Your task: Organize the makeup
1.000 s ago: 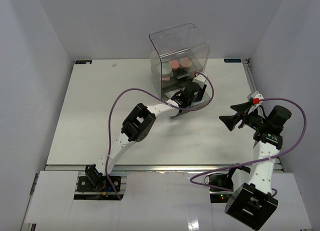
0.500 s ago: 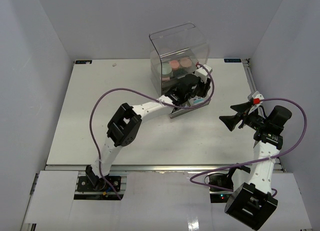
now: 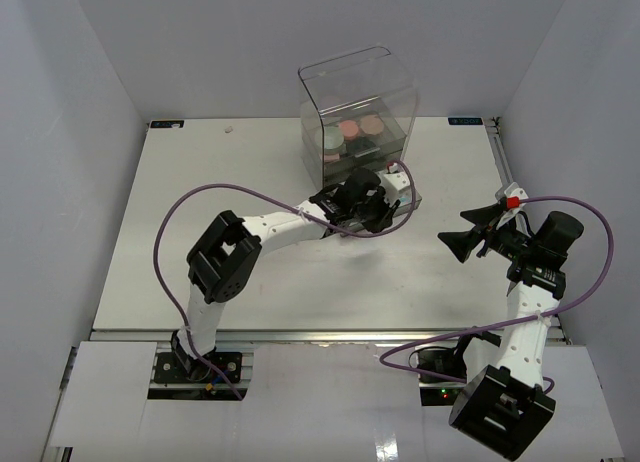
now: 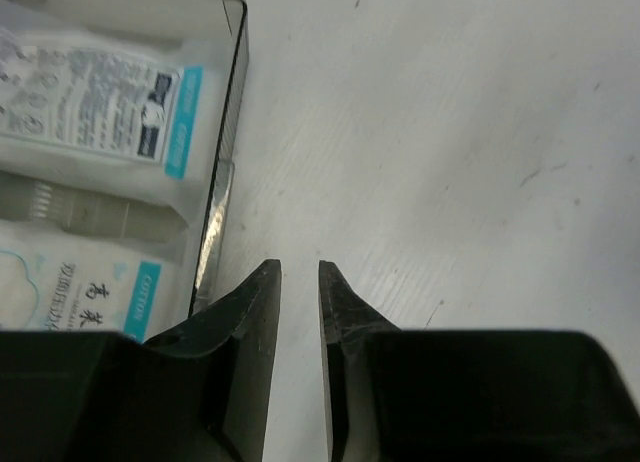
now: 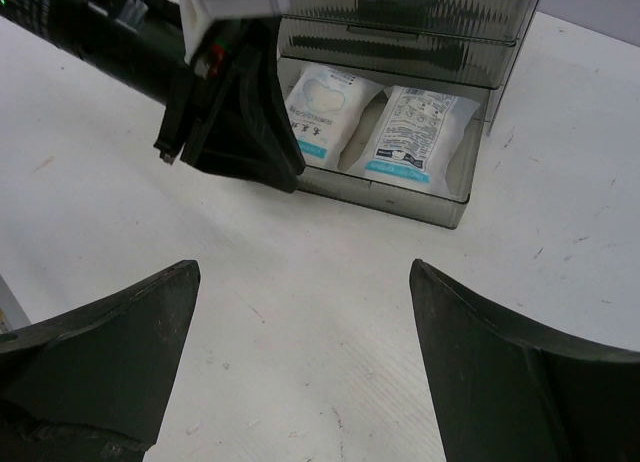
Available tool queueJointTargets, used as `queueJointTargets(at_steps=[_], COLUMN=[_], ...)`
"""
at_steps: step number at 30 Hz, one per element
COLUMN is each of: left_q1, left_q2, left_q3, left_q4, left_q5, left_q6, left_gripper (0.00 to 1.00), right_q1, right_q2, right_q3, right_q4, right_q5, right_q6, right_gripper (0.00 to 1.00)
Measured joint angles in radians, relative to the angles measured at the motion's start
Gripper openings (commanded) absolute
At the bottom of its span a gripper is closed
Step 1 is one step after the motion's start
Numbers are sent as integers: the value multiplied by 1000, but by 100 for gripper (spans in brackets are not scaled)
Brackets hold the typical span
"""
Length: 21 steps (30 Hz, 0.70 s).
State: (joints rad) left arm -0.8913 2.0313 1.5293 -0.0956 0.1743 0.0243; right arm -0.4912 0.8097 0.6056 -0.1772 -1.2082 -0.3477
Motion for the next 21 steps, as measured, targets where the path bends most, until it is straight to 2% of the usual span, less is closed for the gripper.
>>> queueJointTargets(at_steps=[8, 12, 21], left_q1=[0, 0, 0], left_q2=[101, 171, 241], left_q3=[14, 62, 146], left_q4=[-83, -89, -42], left_q5=[-43, -96, -290], left_q6=[81, 99, 105], left_gripper=[50, 66, 83], right_q1=[0, 0, -1], right_q2=[2, 2, 2], right_q3=[0, 0, 0], right_q4=[0, 0, 0], right_q5=[0, 0, 0], right_q6=[0, 0, 0], right_gripper=[92, 92, 92])
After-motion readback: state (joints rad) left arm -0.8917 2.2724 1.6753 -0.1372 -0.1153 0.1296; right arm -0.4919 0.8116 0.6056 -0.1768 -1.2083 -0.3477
